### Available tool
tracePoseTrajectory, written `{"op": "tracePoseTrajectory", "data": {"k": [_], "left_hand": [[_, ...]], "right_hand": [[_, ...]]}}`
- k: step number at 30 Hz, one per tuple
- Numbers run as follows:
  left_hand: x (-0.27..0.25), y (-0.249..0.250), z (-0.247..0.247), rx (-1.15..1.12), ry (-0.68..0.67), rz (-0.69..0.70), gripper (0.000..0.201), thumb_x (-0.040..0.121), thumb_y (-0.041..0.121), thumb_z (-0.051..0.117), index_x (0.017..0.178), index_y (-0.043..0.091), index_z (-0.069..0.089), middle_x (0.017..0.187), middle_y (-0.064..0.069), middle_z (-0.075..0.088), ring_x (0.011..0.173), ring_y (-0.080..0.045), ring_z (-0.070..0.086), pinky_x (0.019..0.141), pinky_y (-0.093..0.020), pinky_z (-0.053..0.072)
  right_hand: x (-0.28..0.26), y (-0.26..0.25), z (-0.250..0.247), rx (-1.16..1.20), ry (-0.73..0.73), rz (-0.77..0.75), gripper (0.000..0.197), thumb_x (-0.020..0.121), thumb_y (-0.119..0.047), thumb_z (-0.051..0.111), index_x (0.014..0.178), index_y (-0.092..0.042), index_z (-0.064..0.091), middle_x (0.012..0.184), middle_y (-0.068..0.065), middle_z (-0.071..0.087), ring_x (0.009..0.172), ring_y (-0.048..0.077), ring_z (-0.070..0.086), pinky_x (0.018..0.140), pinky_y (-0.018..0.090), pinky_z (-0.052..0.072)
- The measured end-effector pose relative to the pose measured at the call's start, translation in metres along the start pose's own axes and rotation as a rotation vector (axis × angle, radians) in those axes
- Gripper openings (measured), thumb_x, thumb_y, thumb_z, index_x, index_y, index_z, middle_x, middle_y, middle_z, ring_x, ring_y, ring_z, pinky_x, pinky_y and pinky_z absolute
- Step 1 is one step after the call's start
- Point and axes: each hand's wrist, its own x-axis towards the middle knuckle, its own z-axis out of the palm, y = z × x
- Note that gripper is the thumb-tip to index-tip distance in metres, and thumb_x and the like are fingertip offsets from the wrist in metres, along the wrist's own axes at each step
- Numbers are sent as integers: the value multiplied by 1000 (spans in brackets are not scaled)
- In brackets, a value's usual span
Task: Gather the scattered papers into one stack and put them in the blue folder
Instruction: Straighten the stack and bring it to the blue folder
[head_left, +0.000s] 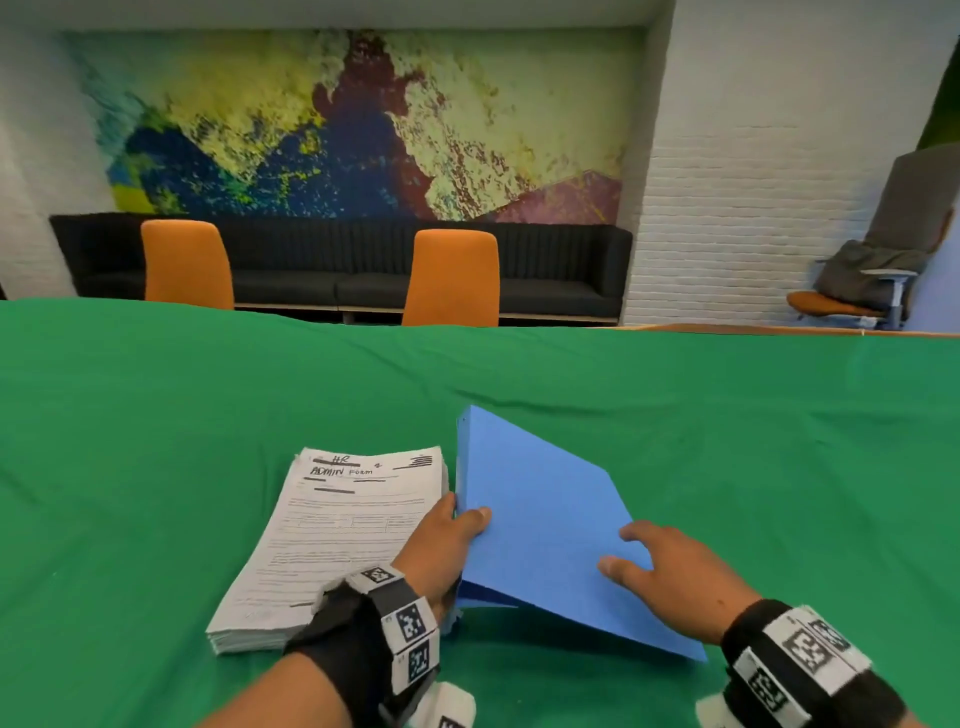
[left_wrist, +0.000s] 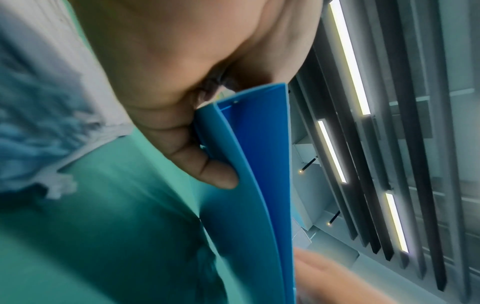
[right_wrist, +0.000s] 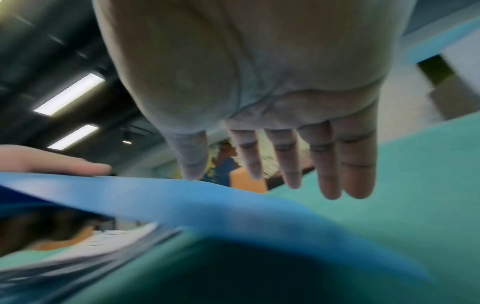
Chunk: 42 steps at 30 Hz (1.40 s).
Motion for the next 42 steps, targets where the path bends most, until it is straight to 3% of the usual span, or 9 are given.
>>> {"op": "tracePoseTrajectory", "data": {"k": [5, 10, 17, 22, 25, 27, 32, 36, 42], "left_hand": [[-5, -9, 14, 164, -36, 0, 48, 85, 43, 58, 122, 13, 55, 123, -11, 68, 105, -29, 70, 97, -49, 54], [-25, 10, 22, 682, -76, 194, 56, 99, 30, 54, 150, 17, 35, 147, -1, 44, 137, -18, 43, 99, -14, 25], [-48, -3, 13, 1081, -319, 214, 92, 86, 61, 60, 157, 41, 5, 166, 12, 3, 153, -7, 5, 123, -33, 11], [-34, 23, -43, 996, 18, 328, 56, 92, 55, 56, 145, 42, 42, 156, 10, 29, 142, -10, 32, 118, -36, 28], [-9, 35, -123, 1059, 314, 120, 53, 93, 52, 58, 141, 33, 48, 154, -3, 36, 133, -23, 47, 110, -42, 38], [2, 28, -170, 1096, 402, -81, 60, 92, 51, 61, 145, 26, 45, 154, -11, 39, 128, -30, 52, 105, -43, 44], [20, 10, -219, 1175, 431, -385, 73, 92, 55, 59, 143, 4, 47, 148, -16, 49, 128, -31, 54, 102, -33, 46], [31, 15, -216, 1036, 422, -441, 46, 87, 51, 68, 84, 5, 63, 100, -14, 70, 75, -25, 63, 59, -27, 42], [44, 16, -219, 710, 443, -460, 62, 77, 47, 80, 113, -2, 64, 106, -22, 72, 65, -27, 59, 78, -41, 57]], "right_hand": [[18, 42, 9, 114, 14, 236, 95, 69, -83, 57, 142, -22, 49, 140, 8, 61, 123, 26, 62, 98, 32, 46], [30, 92, 11, 181, 83, 315, 58, 80, -40, 83, 127, -16, 58, 106, 10, 71, 93, 26, 70, 82, 31, 51], [20, 91, -4, 76, 135, 310, 45, 83, -44, 80, 113, -26, 51, 95, 5, 65, 84, 26, 63, 68, 31, 42], [8, 77, -50, 204, 228, 217, 41, 80, -26, 86, 114, -25, 63, 84, 8, 68, 73, 28, 68, 69, 35, 47], [-11, 57, -83, 408, 254, 113, 37, 78, -17, 87, 110, -22, 70, 84, 20, 71, 65, 32, 67, 71, 46, 54], [-22, 36, -100, 664, 245, 46, 51, 62, -43, 94, 106, -27, 73, 91, 17, 74, 68, 29, 70, 66, 44, 57], [-34, -38, -104, 666, 140, -196, 32, 93, -10, 68, 108, -37, 75, 106, -6, 75, 83, 20, 73, 73, 42, 61], [-20, -58, -94, 463, 204, -165, 31, 92, -32, 70, 123, -32, 68, 116, -11, 70, 91, 24, 69, 82, 40, 59], [2, 22, -62, 449, 66, 124, 25, 91, -29, 75, 115, -23, 74, 117, 0, 74, 89, 13, 64, 65, 26, 50]]}}
